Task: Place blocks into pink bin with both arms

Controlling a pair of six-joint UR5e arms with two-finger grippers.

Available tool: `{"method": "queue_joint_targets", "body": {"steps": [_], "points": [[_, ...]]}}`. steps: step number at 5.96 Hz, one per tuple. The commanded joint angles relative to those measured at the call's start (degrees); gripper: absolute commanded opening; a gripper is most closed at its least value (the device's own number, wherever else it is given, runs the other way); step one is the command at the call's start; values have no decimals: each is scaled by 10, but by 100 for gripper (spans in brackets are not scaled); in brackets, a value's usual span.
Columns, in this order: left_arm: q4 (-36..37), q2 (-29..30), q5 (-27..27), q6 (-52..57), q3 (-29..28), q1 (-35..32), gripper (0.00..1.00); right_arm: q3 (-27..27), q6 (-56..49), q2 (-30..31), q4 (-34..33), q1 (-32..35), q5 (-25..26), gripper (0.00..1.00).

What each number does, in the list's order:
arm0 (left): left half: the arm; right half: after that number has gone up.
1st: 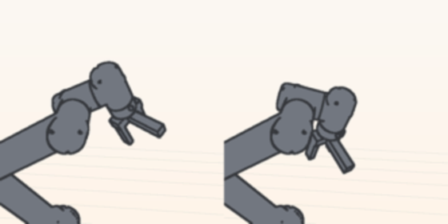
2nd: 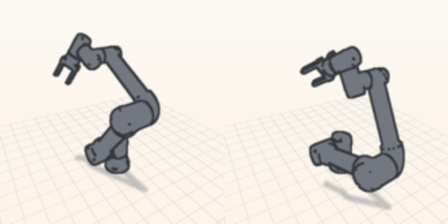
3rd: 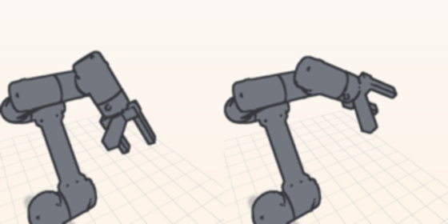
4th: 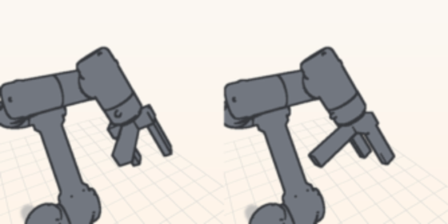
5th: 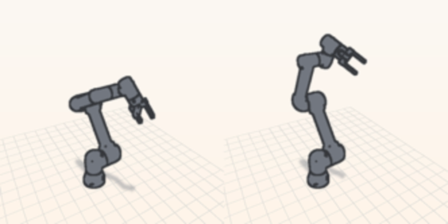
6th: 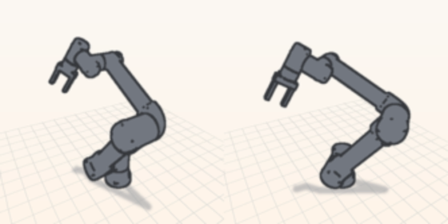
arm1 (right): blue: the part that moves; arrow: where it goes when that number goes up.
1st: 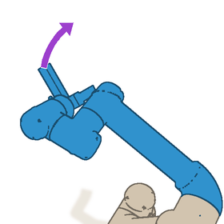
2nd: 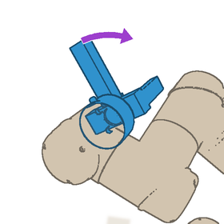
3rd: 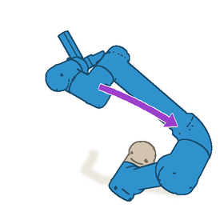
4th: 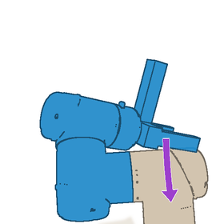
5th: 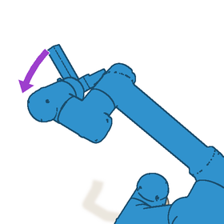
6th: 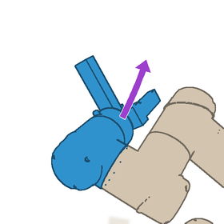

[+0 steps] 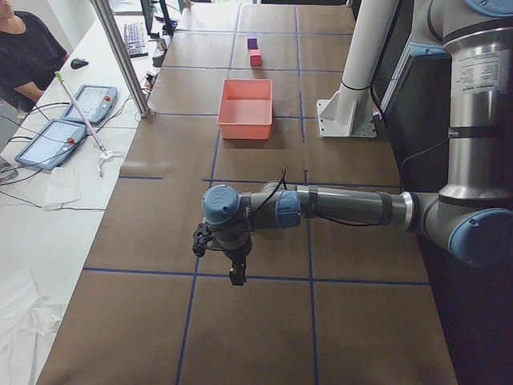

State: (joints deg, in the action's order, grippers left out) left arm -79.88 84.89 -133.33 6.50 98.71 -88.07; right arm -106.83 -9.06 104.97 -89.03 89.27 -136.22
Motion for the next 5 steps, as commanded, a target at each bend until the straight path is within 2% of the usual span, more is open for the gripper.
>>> {"method": "queue_joint_targets", "body": {"steps": [1, 2, 5], "points": [[-31, -2, -4, 21, -8, 1, 100, -7, 1, 1, -5, 2, 0, 100], [-32, -2, -4, 21, -8, 1, 100, -6, 0, 21, -5, 3, -7, 100], [-32, -4, -3, 24, -9, 1, 100, 1, -1, 24, -4, 3, -8, 100]]}}
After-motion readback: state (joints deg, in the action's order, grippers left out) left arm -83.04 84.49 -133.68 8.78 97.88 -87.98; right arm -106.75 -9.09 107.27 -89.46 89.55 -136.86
